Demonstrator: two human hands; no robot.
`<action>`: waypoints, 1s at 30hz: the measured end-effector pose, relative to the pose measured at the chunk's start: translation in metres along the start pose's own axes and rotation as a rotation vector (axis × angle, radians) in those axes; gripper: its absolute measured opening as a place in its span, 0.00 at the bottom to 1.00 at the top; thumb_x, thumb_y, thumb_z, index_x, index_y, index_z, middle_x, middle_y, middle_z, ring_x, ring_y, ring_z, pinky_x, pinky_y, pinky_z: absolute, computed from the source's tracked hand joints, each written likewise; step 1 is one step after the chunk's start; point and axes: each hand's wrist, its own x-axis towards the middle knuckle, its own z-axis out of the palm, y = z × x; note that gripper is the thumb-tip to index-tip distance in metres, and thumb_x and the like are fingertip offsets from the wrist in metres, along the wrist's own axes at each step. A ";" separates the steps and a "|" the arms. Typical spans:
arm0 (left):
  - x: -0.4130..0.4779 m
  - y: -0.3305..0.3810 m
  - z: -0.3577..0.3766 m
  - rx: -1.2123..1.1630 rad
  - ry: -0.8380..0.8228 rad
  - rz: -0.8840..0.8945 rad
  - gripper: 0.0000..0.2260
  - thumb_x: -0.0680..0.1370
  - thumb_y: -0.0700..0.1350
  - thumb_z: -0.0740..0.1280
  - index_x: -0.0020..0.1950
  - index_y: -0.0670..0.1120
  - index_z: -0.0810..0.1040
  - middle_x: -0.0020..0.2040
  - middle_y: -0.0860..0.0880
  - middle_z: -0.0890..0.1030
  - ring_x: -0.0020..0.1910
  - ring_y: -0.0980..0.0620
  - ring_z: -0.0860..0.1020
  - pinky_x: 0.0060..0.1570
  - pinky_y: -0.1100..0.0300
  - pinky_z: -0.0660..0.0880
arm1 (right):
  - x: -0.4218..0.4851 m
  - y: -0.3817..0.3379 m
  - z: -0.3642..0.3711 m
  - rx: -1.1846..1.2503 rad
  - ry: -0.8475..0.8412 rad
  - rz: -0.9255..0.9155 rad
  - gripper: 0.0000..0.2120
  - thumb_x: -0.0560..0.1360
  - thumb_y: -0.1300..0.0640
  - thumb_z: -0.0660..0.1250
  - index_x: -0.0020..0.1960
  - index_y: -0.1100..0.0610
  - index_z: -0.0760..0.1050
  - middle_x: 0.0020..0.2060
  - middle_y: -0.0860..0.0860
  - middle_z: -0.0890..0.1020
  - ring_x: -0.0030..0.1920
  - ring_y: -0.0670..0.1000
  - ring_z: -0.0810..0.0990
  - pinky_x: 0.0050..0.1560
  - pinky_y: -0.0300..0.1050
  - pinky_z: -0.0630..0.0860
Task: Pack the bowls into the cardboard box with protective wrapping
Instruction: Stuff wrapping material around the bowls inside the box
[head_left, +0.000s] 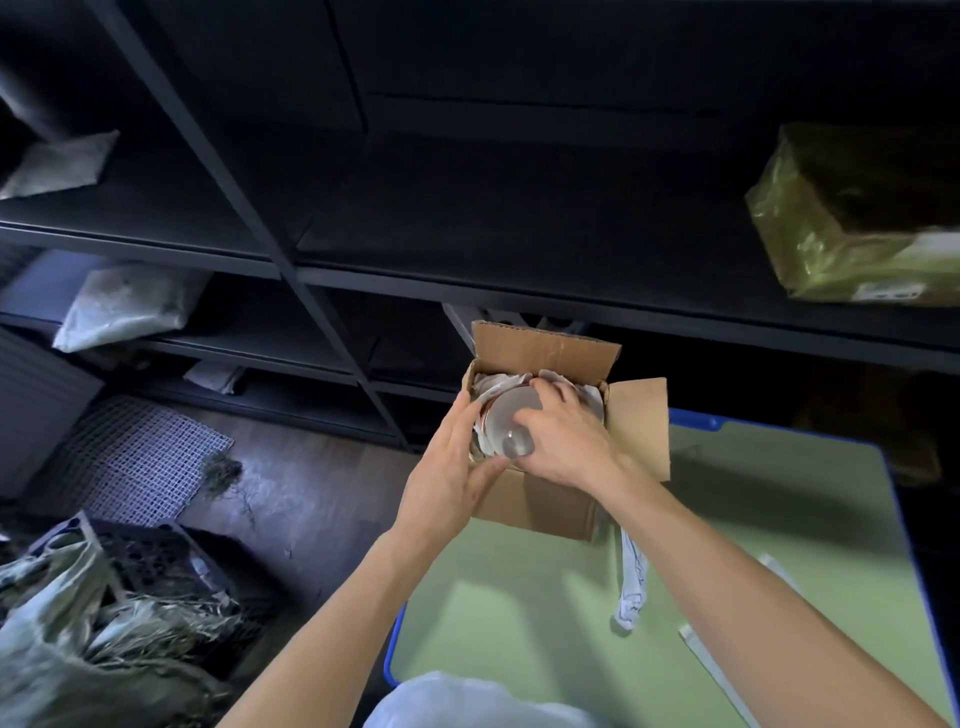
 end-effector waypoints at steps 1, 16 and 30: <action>0.000 0.001 -0.001 0.008 0.000 0.016 0.32 0.76 0.65 0.61 0.78 0.59 0.58 0.79 0.65 0.51 0.74 0.71 0.56 0.58 0.62 0.73 | -0.001 0.001 -0.001 -0.009 0.001 -0.006 0.17 0.74 0.41 0.65 0.58 0.48 0.79 0.77 0.56 0.59 0.77 0.58 0.53 0.72 0.56 0.59; -0.012 0.048 0.028 0.358 0.052 0.213 0.14 0.80 0.46 0.64 0.63 0.42 0.77 0.68 0.40 0.72 0.65 0.39 0.72 0.55 0.48 0.74 | -0.095 0.031 -0.044 0.075 0.092 -0.059 0.18 0.81 0.47 0.62 0.69 0.47 0.73 0.67 0.43 0.72 0.69 0.48 0.68 0.62 0.48 0.72; -0.077 0.080 0.107 0.151 -0.055 0.289 0.05 0.80 0.40 0.65 0.51 0.47 0.81 0.44 0.51 0.79 0.41 0.48 0.74 0.41 0.52 0.73 | -0.185 0.097 0.022 0.237 -0.001 0.126 0.13 0.81 0.50 0.63 0.64 0.45 0.77 0.58 0.42 0.76 0.60 0.47 0.74 0.56 0.45 0.73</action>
